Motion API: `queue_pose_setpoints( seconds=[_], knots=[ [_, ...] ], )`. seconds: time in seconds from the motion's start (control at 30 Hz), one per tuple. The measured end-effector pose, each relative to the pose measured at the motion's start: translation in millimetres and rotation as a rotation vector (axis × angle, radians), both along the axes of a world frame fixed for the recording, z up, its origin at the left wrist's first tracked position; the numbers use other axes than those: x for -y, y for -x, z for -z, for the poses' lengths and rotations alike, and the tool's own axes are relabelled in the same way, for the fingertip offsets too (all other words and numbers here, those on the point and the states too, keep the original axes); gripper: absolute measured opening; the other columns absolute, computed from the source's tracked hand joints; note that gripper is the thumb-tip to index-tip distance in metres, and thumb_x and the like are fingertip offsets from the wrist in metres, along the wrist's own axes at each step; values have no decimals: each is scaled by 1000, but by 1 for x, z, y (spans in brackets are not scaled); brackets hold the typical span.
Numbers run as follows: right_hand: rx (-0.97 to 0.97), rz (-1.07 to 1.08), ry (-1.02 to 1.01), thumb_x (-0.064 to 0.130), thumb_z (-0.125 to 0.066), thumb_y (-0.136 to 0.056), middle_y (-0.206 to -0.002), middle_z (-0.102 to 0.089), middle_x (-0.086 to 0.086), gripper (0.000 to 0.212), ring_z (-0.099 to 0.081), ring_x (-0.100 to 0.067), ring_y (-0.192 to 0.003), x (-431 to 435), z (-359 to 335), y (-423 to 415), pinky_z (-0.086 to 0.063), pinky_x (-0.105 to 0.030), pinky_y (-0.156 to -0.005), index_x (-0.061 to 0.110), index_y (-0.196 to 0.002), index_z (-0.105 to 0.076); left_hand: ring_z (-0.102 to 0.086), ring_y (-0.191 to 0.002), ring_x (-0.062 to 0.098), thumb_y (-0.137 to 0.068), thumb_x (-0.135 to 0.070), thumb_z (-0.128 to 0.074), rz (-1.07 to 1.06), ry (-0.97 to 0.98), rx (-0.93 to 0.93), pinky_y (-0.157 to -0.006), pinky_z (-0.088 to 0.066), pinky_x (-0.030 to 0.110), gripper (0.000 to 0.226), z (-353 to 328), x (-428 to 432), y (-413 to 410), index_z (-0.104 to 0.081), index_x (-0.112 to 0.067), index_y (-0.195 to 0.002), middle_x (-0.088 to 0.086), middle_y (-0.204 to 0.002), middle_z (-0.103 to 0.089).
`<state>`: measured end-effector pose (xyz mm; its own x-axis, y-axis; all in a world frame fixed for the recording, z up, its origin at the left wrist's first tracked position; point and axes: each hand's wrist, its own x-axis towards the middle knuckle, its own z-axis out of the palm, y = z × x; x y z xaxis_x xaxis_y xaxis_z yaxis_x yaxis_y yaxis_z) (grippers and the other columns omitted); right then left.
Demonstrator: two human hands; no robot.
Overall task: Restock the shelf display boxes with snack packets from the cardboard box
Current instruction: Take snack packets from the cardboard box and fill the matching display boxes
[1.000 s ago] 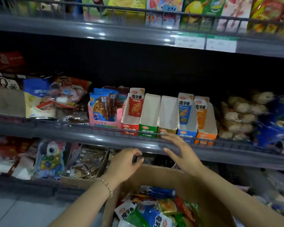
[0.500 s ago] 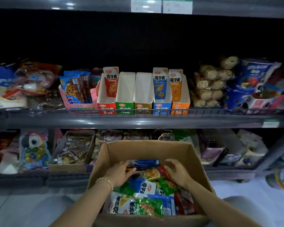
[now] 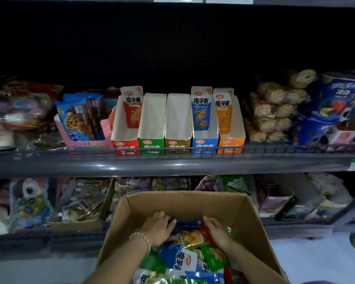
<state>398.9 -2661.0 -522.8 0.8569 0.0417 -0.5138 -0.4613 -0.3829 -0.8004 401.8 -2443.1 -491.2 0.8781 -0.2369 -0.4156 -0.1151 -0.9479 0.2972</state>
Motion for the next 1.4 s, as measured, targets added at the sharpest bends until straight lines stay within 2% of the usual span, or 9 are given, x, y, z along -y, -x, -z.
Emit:
queue_pose_setpoints(
  seconds=[0.23, 0.37, 0.5, 0.57, 0.73, 0.93, 1.1, 1.27, 1.4],
  knots=[
    [22, -76, 69, 48, -42, -96, -104, -58, 4, 23, -53, -13, -98, -7, 8, -5, -40, -30, -91, 29, -102, -53, -53, -109, 20, -102, -44, -21, 42, 73, -118, -85, -39, 31, 40, 5, -2, 13, -43, -22, -126, 3, -126, -54],
    [47, -191, 94, 34, -53, -95, -111, -54, 2, 23, -53, -11, -104, -12, 10, -7, -41, -14, -75, 20, -112, -58, -53, -103, 14, -102, -42, -21, 18, 221, -135, -84, -38, 28, 31, 11, -11, 23, -47, -27, -111, -5, -116, -56],
    [83, -326, 248, 55, -57, -82, -112, -40, 0, 58, -37, -13, -113, -14, 9, -5, -28, -15, -90, 19, -128, -54, -49, -91, 4, -103, -37, -21, -37, 312, -147, -76, -33, 22, 36, 7, -16, 29, -54, -24, -108, -13, -98, -54],
    [58, -411, 290, 60, -60, -77, -112, -37, -1, 53, -33, -16, -116, -13, 3, -4, -27, -22, -97, 28, -119, -56, -49, -91, 3, -103, -35, -26, -89, 379, -131, -82, -38, 22, 30, 6, -18, 29, -54, -25, -107, -14, -97, -53],
    [90, -578, 299, 42, -78, -73, -114, -40, 4, 36, -37, -12, -110, -15, -6, -1, -35, -20, -84, 30, -94, -50, -39, -127, 18, -97, -54, -30, -236, 267, -52, -99, -29, 28, 51, 3, -17, 25, -44, -23, -135, -2, -134, -48],
    [5, -502, -8, 17, -77, -79, -80, -61, 4, 22, -58, -6, -74, -9, -31, 11, -48, -24, -67, 13, -82, -56, -55, -90, 7, -91, -64, -27, -464, 639, -140, -96, -43, 38, 41, -16, -20, 31, -53, -31, -91, -7, -100, -58],
    [88, -212, -318, 21, -76, -74, -86, -72, -16, 39, -67, -19, -71, 0, -78, 17, -56, -31, -63, -4, -102, -65, -63, -98, 15, -89, -56, -39, -830, 1163, -21, -79, -52, 28, 46, -61, -24, 27, -59, -21, -113, 1, -113, -65],
    [198, -59, -627, 16, -65, -82, -105, -69, -24, 31, -70, -33, -85, -22, -122, 23, -59, -45, -75, 0, -108, -67, -66, -92, -4, -91, -41, -51, -466, 1175, -37, -71, -50, 10, 25, -112, 8, 52, -60, -28, -110, -12, -107, -69],
    [333, -27, -589, 17, -56, -91, -105, -71, -16, 25, -68, -32, -96, -39, -152, 28, -58, -43, -80, 4, -112, -63, -70, -90, 10, -90, -7, -58, -502, 1343, 143, -70, -54, 18, 16, -132, 22, 49, -65, -12, -104, 4, -104, -72]
  ],
)
